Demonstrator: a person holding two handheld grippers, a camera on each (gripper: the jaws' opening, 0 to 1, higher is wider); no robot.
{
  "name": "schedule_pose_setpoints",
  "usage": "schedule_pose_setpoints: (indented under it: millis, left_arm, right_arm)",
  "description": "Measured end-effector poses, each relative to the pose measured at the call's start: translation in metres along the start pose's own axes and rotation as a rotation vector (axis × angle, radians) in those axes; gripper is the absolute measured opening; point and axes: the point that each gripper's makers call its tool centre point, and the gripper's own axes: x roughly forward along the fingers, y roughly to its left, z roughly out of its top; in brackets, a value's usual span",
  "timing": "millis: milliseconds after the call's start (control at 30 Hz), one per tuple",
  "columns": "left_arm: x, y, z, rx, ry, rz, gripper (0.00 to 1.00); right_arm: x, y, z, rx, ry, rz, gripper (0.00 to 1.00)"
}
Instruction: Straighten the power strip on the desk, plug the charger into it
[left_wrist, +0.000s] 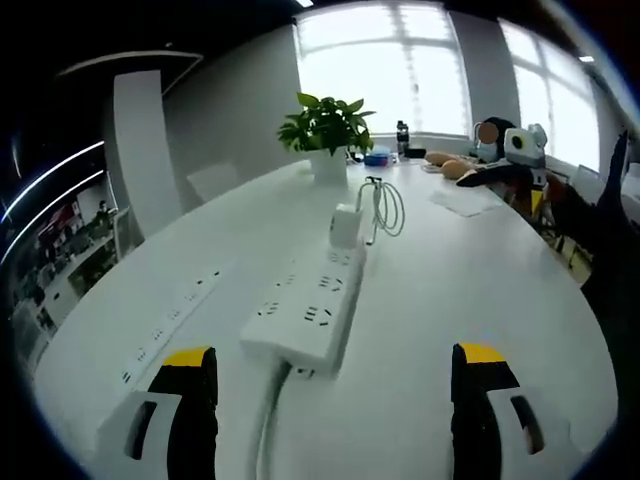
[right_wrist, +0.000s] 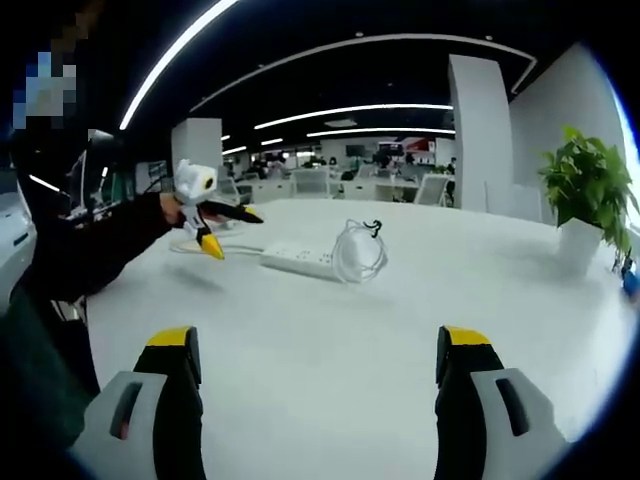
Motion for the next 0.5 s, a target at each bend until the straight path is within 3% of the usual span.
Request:
schedule_pose_setpoints:
  millis: [500]
  left_arm:
    - [0.016,0.007,0.004,0.001,0.018,-0.018,0.99]
  right_arm:
    - [0.000,-0.001,-0.006,0.015,0.005,0.007,0.98]
